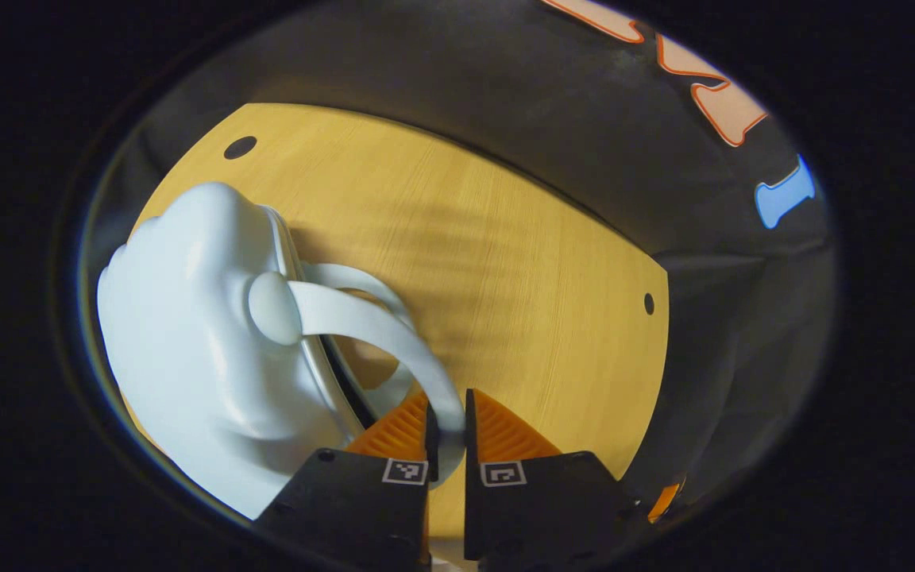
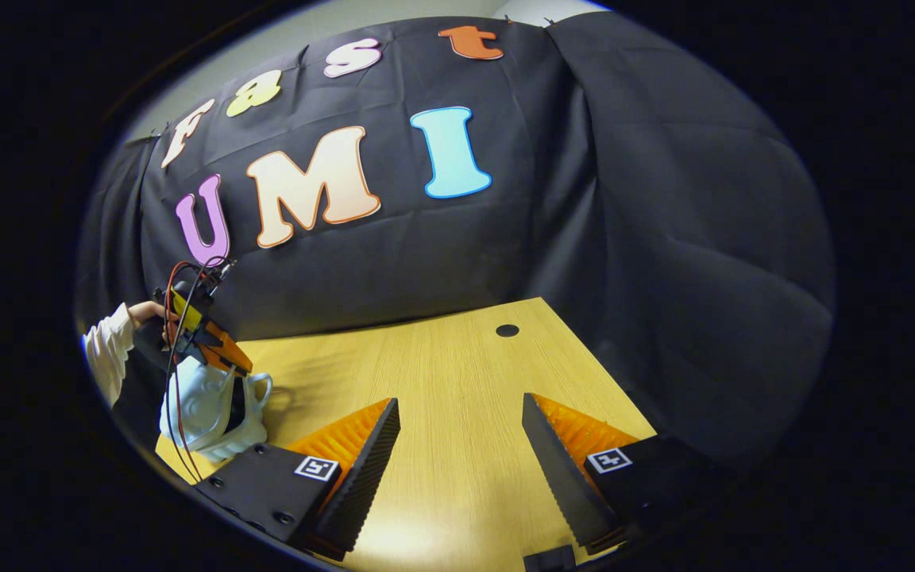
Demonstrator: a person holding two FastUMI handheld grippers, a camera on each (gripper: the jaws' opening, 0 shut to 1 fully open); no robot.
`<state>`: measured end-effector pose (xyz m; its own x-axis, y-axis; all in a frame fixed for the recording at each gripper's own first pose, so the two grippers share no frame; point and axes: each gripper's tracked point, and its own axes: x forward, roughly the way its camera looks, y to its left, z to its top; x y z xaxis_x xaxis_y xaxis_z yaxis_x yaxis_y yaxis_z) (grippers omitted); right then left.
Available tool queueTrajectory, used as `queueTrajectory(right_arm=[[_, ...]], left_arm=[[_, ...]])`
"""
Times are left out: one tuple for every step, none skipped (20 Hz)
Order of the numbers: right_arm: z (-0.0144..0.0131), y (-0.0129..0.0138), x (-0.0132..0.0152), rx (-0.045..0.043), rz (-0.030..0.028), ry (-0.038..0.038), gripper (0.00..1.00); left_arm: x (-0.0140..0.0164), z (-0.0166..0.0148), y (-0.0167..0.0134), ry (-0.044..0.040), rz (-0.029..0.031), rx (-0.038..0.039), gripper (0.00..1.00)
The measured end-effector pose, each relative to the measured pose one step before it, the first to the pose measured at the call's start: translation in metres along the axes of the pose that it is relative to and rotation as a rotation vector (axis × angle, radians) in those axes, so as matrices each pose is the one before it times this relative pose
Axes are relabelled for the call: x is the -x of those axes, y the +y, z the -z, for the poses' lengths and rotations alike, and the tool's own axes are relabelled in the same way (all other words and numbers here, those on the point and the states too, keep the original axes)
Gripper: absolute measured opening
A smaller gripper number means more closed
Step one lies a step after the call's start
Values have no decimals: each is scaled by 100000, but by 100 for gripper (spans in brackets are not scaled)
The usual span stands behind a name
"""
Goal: First open the suitcase, pack the skin care products into it, and then close the suitcase.
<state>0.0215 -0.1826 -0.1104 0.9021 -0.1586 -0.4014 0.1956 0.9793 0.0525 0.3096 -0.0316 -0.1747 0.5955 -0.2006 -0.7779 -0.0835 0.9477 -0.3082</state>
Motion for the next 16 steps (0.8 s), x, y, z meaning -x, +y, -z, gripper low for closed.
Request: queueTrajectory(right_arm=[[83,-19,32,-397,-103,-125,92],[-49,66,-11,-662,-423,-163,93],[43,124,-147,-614,-534,-164,93],[7,139,-70,-362,-642,14,93],[83,141,-171,-109,-719,-67,93],[-68,165,-144,10,-864,-264,97],[-129,275,-102,41,-1007,-371,97],[-176,262,-76,90,-1031,-342,97],[-65,284,-228,194,-1059,-227,98],[-227,264,-78,239,-1148,-381,98],[-81,293,-36,255,-1103,-421,98],[-221,247,-10,165,-1108,-405,98],[-117,246,18,32,-1069,-316,98],[-228,288,164,51,-996,-289,98],[-133,205,81,186,-1077,-338,98],[-93,210,117,183,-826,-66,98]], left_arm=[[310,91,-65,11,-431,-657,17],[213,-56,-121,-235,-410,-1058,17],[206,20,493,-742,-1396,-1732,22],[383,45,62,-451,-830,-1950,30],[505,181,-260,40,-276,-1560,37],[398,503,-681,288,482,-1776,52],[367,465,-306,336,-435,-2404,67],[563,480,-7,-275,-1542,-2635,82],[680,542,-379,-272,-1061,-2416,89],[583,491,-454,133,-86,-1962,95],[524,836,-409,6,-61,-1485,95],[501,733,-433,-61,-52,-2310,95],[510,867,-228,-64,-648,-2740,95],[526,845,-230,-492,-788,-3121,95],[600,908,-331,-530,-675,-3380,95],[393,727,-270,-569,-350,-2415,100]])
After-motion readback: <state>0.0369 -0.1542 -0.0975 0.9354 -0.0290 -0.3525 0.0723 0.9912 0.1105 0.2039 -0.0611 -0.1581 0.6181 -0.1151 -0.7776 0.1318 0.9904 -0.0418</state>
